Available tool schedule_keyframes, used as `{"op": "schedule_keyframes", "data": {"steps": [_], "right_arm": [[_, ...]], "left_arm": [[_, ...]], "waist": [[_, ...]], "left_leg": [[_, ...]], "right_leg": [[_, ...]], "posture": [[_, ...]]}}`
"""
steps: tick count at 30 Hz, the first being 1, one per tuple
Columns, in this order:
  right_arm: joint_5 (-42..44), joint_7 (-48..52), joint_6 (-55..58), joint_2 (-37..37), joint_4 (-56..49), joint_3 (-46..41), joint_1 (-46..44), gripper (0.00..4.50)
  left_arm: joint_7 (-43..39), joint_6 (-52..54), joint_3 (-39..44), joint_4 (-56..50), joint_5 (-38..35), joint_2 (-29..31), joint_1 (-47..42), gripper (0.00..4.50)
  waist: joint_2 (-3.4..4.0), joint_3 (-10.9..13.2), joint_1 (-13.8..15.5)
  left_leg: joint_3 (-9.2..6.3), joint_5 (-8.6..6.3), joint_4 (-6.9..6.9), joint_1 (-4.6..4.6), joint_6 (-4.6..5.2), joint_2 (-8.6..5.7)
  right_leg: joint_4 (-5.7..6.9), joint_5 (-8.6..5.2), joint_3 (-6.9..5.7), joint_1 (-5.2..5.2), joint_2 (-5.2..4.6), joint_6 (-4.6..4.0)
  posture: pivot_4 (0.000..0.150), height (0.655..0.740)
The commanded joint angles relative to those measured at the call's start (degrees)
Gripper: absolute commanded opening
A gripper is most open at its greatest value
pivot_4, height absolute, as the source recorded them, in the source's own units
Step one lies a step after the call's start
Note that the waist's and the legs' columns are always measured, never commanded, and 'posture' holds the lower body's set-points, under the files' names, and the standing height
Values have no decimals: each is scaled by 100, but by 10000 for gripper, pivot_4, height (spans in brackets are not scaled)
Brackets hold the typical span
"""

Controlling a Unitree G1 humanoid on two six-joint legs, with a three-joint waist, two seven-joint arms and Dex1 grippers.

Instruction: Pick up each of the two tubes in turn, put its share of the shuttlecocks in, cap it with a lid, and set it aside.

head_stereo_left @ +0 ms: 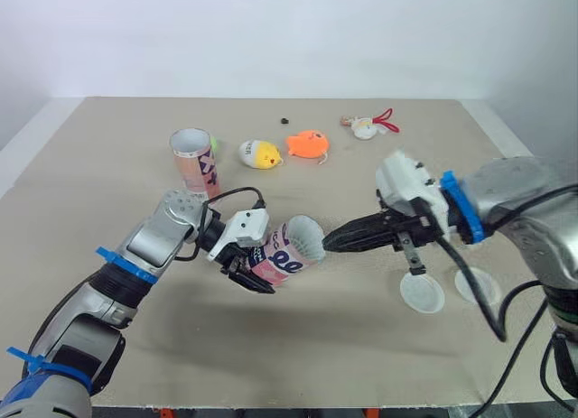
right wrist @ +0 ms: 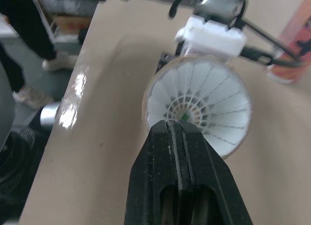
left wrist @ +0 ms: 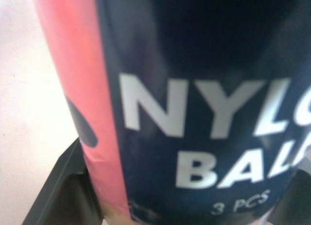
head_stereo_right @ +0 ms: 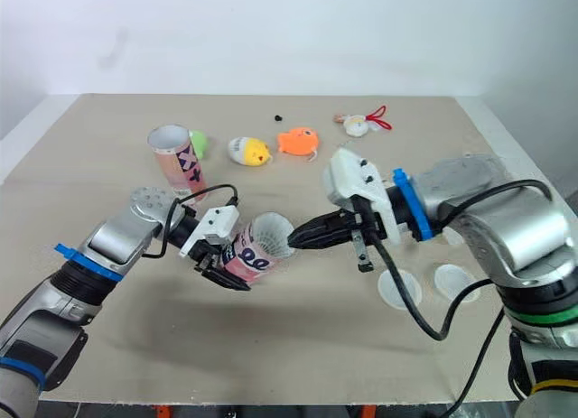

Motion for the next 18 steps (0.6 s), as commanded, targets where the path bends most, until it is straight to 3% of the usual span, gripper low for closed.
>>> {"op": "schedule_keyframes", "data": {"steps": [1, 18], "right_arm": [[-389, 195, -283, 280, 267, 361, -396, 518], [-1537, 763, -694, 1697, 1215, 1760, -1110, 518]], "left_arm": [[-32, 40, 52, -217, -4, 112, -45, 32388], [6, 93, -10, -271, 28, 86, -49, 32388]], "waist": [[0, 0, -7], [1, 1, 0]], "left_leg": [[0, 0, 1, 0, 0, 1], [-4, 0, 11, 4, 0, 2]], "right_leg": [[1, 0, 0, -1, 1, 0], [25, 1, -1, -4, 7, -7]], "posture": [[1500, 7400], [1500, 7400]]}}
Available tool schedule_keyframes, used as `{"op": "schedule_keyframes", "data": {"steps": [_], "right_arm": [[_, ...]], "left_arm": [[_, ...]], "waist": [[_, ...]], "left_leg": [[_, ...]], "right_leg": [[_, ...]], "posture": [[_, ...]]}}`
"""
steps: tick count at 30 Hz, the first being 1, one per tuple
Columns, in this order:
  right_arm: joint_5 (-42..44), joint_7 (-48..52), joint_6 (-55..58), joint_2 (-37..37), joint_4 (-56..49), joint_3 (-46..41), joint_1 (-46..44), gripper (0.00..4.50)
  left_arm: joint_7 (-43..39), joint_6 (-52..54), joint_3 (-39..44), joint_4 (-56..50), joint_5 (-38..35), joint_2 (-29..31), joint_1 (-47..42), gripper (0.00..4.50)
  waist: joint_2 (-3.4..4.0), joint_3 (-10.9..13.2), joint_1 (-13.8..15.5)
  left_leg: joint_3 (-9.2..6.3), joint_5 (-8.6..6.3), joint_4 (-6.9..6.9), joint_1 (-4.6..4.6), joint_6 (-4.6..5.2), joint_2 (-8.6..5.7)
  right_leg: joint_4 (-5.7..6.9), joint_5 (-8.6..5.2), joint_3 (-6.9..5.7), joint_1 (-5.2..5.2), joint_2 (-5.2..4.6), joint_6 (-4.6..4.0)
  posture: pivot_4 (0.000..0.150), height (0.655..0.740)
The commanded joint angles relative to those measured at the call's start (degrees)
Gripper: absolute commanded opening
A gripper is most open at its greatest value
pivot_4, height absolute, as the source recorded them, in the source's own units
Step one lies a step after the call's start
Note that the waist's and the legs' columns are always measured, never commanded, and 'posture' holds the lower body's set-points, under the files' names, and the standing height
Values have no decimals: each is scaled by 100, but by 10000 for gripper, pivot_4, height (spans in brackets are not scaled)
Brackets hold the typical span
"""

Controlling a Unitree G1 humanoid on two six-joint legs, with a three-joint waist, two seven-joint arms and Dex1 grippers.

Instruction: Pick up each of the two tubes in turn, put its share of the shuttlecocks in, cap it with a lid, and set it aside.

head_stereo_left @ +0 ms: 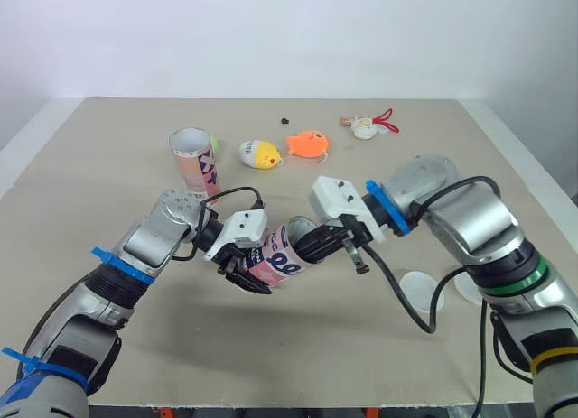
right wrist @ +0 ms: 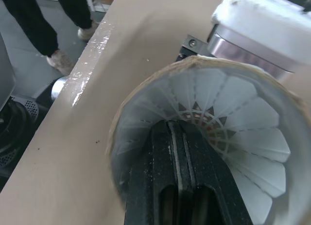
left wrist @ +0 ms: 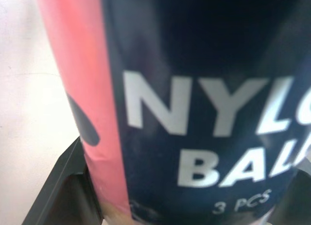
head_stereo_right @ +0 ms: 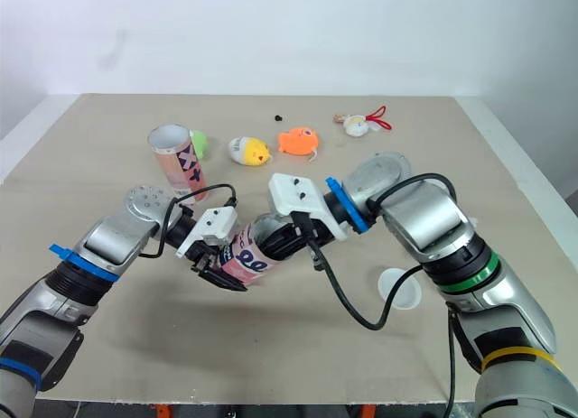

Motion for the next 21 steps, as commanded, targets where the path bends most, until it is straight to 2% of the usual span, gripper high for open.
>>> {"op": "schedule_keyframes", "data": {"steps": [1, 14, 21], "right_arm": [[-122, 23, -9, 356, 90, 182, -196, 518], [-224, 22, 206, 688, 83, 150, -137, 518], [278, 226, 545, 208, 59, -696, -286, 518]], "left_arm": [[3, 15, 17, -125, -37, -47, -64, 32388], [44, 63, 56, -144, -55, -68, -20, 32388], [43, 44, 65, -107, -55, -112, -37, 32388]], "waist": [[0, 0, 0], [0, 0, -2], [-2, 2, 6]], "left_leg": [[0, 0, 3, 1, 0, 1], [-5, 0, 24, 17, 0, 4], [-7, 0, 25, 14, 0, 2]], "right_leg": [[5, -1, 0, 0, 1, -1], [61, -16, -1, 0, 9, -18], [62, -16, -2, 1, 6, -19]], "posture": [[1500, 7400], [1500, 7400], [1500, 7400]]}}
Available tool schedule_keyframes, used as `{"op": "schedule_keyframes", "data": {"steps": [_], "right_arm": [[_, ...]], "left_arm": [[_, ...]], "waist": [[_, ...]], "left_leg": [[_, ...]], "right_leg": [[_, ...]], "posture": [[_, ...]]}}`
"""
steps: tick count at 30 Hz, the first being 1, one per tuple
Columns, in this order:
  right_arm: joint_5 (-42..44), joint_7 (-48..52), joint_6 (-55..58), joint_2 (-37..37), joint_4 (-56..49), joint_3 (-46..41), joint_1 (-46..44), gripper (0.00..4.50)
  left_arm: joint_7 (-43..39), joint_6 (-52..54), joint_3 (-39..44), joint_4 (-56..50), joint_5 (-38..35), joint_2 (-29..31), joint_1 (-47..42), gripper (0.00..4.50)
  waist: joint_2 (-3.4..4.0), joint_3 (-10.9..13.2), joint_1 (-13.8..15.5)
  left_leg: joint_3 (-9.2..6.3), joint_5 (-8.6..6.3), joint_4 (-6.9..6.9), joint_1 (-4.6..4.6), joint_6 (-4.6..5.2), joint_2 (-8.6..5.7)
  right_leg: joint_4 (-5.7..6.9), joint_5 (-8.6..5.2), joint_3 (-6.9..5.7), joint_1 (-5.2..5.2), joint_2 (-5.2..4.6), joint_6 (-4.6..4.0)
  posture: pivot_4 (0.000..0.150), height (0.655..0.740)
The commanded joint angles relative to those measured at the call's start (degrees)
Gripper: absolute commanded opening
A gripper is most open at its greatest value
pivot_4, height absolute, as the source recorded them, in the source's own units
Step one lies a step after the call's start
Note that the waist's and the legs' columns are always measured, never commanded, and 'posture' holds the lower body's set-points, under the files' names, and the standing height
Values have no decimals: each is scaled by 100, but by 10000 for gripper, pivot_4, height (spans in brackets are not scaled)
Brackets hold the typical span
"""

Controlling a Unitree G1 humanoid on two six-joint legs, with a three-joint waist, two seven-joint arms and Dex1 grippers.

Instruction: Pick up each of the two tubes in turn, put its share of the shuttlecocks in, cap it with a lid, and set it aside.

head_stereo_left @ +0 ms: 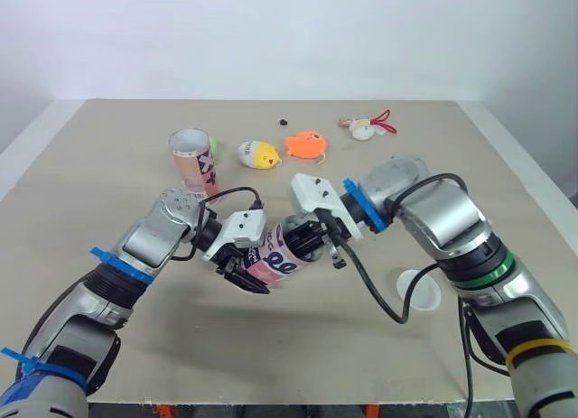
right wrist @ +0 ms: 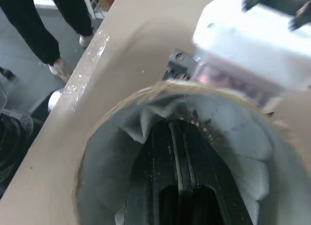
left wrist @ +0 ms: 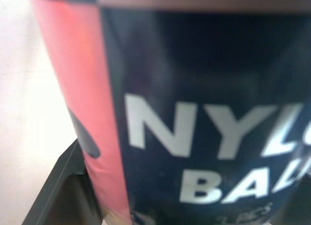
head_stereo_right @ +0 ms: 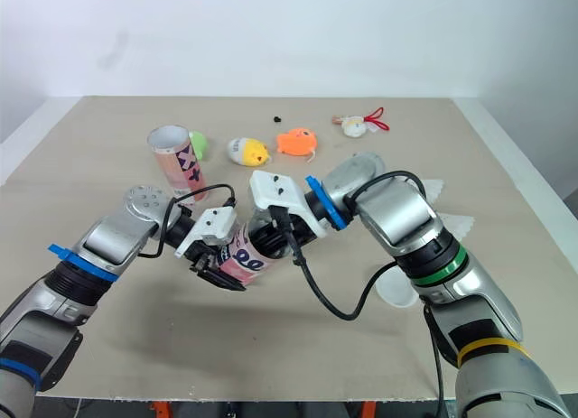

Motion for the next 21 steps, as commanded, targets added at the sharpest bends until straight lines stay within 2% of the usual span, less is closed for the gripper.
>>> {"op": "schedule_keyframes", "data": {"steps": [1, 11, 15, 21], "right_arm": [[470, 237, 164, -256, -283, -618, -110, 518], [944, 146, 345, -849, -571, -1327, 248, 518], [1364, -178, 531, -1266, -816, -2285, 666, 518], [2262, -1181, 1081, -1476, -1317, -4095, 1634, 518]], "left_arm": [[24, -8, 52, -106, -79, -66, -37, 32388], [48, -27, 81, -37, -63, -118, -29, 32388], [133, -54, 142, -110, -114, -155, 59, 32388], [347, -279, 295, -177, -334, -432, 306, 32388]], "waist": [[-1, 0, 3], [-2, 2, -4], [-3, 2, 2], [-4, 3, 15]], "left_leg": [[-1, 0, 1, -2, 0, -1], [-3, -1, 0, -3, 0, -2], [-3, -1, 0, -5, 0, -4], [-7, -1, -2, -6, 0, -13]], "right_leg": [[0, 0, 0, -1, -2, 0], [-1, -2, -1, -3, -1, 0], [-2, -3, -1, -2, -5, 2], [-5, -3, -4, 4, -19, 1]], "posture": [[1500, 7400], [1500, 7400], [1500, 7400], [1500, 7400]]}}
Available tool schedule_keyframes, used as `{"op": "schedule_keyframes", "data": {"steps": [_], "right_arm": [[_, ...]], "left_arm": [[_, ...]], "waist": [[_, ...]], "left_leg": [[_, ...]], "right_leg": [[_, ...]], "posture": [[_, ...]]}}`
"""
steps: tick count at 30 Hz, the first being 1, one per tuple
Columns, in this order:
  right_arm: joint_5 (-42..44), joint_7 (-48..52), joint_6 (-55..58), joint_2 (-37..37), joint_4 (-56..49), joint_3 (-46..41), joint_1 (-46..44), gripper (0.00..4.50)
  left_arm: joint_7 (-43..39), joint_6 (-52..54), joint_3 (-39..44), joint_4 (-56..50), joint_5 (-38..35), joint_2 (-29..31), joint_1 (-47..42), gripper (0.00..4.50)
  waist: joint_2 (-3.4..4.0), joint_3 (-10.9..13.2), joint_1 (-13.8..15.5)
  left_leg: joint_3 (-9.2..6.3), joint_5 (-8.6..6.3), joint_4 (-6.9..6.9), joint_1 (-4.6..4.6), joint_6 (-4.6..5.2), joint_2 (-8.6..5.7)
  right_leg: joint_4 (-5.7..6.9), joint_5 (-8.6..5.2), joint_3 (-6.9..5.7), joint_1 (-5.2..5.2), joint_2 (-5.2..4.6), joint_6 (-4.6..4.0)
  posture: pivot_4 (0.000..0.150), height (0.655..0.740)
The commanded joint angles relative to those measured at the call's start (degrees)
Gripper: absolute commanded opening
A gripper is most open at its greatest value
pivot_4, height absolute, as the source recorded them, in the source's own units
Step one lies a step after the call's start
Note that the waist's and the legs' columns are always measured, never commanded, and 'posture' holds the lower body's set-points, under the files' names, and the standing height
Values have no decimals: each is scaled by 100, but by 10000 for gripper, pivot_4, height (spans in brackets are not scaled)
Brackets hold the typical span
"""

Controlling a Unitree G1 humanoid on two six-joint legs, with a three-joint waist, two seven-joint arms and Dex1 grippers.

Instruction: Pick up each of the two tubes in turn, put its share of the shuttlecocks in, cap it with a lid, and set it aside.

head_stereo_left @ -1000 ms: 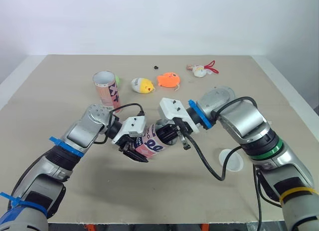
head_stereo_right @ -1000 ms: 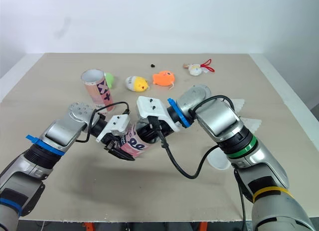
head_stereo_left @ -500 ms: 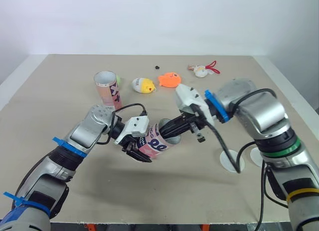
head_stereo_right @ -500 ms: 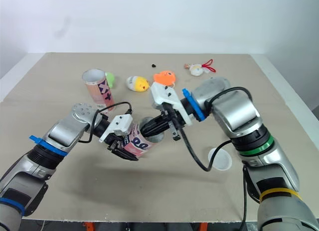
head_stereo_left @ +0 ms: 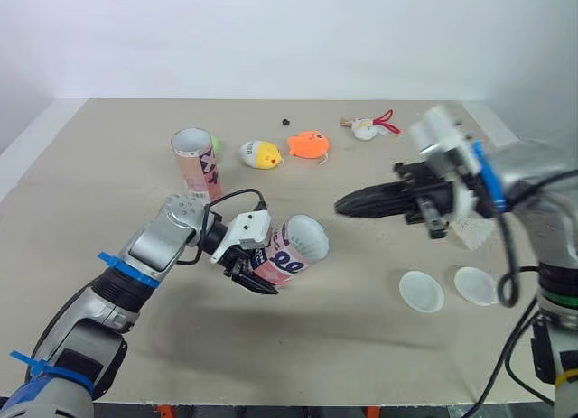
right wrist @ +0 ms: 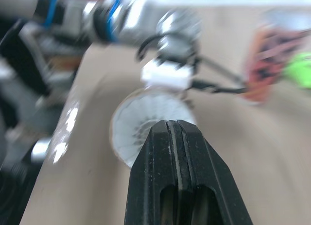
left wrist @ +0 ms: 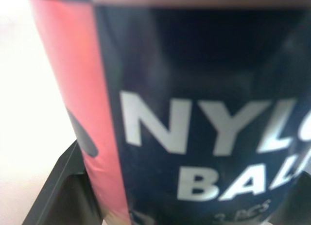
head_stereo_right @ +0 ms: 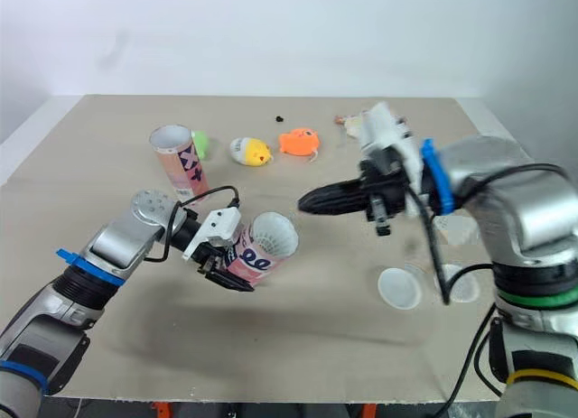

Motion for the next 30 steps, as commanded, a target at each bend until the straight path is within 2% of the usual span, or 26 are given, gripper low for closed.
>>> {"op": "schedule_keyframes", "data": {"steps": [1, 5, 10, 14, 22, 23, 25, 26, 27, 28, 29, 30], "right_arm": [[401, -556, 180, -173, -510, -976, 558, 518], [245, -822, -10, -460, -1012, -1502, 1741, 518], [-373, -592, -616, -1098, -1047, -1309, 2918, 518], [-927, -491, -1261, -1339, -533, -1002, 3250, 518], [-1910, -70, -2395, -1687, 680, -109, 3259, 518], [-1978, -22, -2486, -1698, 832, -12, 3162, 6497], [-2078, 93, -2637, -1714, 1063, 146, 3000, 12416], [-2137, 120, -2678, -1701, 1191, 240, 2871, 19612], [-2159, 180, -2674, -1702, 1297, 314, 2764, 22542], [-2173, 304, -2704, -1725, 1394, 389, 2676, 29492], [-2209, 379, -2748, -1741, 1486, 443, 2612, 31703], [-2255, 449, -2764, -1761, 1589, 507, 2547, 36692]], "left_arm": [[131, -209, 214, -165, -277, -240, 118, 32388], [490, -771, 473, 173, -448, -847, 164, 32388], [690, -1536, 663, 1034, -571, -1599, 355, 32388], [762, -2208, 674, 1669, -420, -1827, 379, 32388], [546, -1999, 530, 1479, -493, -1826, 650, 32388], [547, -1983, 521, 1430, -487, -1824, 683, 32388], [555, -1907, 529, 1340, -531, -1832, 726, 32388], [559, -1843, 544, 1293, -576, -1840, 741, 32388], [569, -1799, 555, 1241, -606, -1850, 762, 32388], [585, -1772, 563, 1198, -620, -1856, 779, 32388], [600, -1749, 558, 1155, -620, -1857, 800, 32388], [611, -1732, 552, 1115, -616, -1856, 822, 32388]], "waist": [[-2, 1, 1], [-3, 2, 12], [-4, 2, -22], [-11, 6, -34], [-10, 6, -24], [-11, 7, -20], [-9, 6, -19], [-9, 6, -18], [-9, 7, -21], [-9, 7, -20], [-10, 7, -19], [-9, 6, -19]], "left_leg": [[1, 0, 0, 0, 0, -2], [-2, 0, 2, -4, 0, -8], [18, 0, 6, 7, 0, -11], [24, 3, 6, 21, 3, -5], [32, 9, 5, 20, 7, -6], [30, 9, 4, 20, 6, -6], [26, 9, 4, 18, 6, -6], [27, 9, 4, 18, 6, -6], [26, 9, 3, 18, 6, -6], [28, 9, 4, 19, 6, -6], [27, 9, 4, 18, 6, -6], [27, 9, 4, 19, 6, -6]], "right_leg": [[0, 0, 1, 0, -1, 0], [-4, -3, -1, 2, -9, 15], [-6, -7, 13, 7, -11, 48], [-6, 4, 18, 10, 1, 32], [-7, 2, 31, 8, 2, 30], [-7, 3, 31, 8, 2, 38], [-7, 6, 29, 7, 5, 43], [-7, 6, 29, 7, 5, 43], [-7, 6, 29, 8, 4, 43], [-7, 7, 29, 7, 4, 42], [-7, 7, 29, 7, 4, 42], [-7, 7, 29, 8, 4, 42]], "posture": [[1500, 7400], [1500, 7400], [1500, 7400], [1500, 7400], [1500, 7400], [1500, 7400], [1500, 7400], [1500, 7400], [1500, 7400], [1500, 7400], [1500, 7400], [1500, 7400]]}}
